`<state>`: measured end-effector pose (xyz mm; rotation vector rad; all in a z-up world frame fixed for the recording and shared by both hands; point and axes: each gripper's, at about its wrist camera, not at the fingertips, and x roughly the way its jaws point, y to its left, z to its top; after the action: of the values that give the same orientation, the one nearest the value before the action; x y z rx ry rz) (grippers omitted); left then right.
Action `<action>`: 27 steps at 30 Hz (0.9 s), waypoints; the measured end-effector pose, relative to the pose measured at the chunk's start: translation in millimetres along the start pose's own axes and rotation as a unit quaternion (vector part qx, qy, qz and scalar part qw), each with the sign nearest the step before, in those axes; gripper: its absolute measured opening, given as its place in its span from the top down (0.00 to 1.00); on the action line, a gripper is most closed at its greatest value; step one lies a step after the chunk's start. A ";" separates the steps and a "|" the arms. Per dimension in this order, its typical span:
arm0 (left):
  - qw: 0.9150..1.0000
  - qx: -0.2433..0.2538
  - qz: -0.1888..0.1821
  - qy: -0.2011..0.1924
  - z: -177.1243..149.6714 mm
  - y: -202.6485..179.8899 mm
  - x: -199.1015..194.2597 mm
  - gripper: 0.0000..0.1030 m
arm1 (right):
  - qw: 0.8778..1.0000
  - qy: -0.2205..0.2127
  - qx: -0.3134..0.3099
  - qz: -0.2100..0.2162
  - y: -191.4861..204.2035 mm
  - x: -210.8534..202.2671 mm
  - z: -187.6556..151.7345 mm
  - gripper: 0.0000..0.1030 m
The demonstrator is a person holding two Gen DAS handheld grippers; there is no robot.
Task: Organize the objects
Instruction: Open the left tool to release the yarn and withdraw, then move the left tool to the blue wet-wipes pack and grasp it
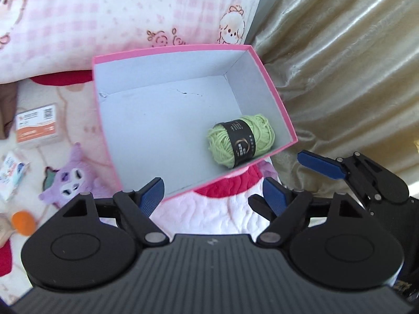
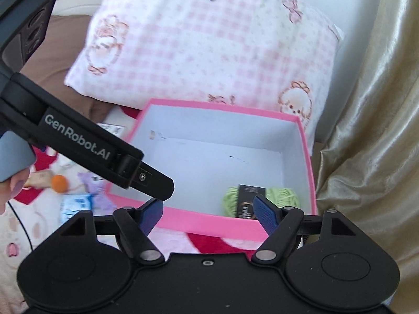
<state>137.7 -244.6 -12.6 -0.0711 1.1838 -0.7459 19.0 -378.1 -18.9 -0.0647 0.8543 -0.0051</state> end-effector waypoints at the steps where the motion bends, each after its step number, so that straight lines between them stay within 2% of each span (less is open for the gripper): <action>1: 1.000 0.004 0.011 -0.005 -3.9 0.3 -10.6 0.20 | 1.000 -0.003 -0.002 0.005 4.3 -7.6 1.4 0.22; 4: 0.999 0.022 0.045 -0.017 -17.6 2.0 -42.4 0.20 | 1.000 -0.012 -0.001 0.020 19.3 -33.6 3.1 0.22; 11: 0.997 0.001 0.069 -0.022 -46.5 33.8 -100.4 0.20 | 0.998 -0.026 -0.009 0.065 51.9 -73.1 8.2 0.19; 16: 0.996 -0.013 0.079 -0.030 -66.8 61.9 -121.2 0.17 | 0.995 -0.016 -0.039 0.095 81.2 -68.8 11.8 0.18; 19: 0.995 -0.029 0.082 -0.039 -79.9 81.2 -126.6 0.16 | 0.991 -0.006 -0.065 0.115 99.3 -62.4 6.5 0.13; 27: 0.994 -0.078 0.061 -0.046 -102.4 128.5 -104.5 0.12 | 0.985 0.017 -0.084 0.149 136.7 -20.2 -6.0 0.10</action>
<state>95.1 -54.9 -23.8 -0.1613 1.1457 -0.5365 -1.7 -241.4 -15.6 -0.0942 0.8902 0.3478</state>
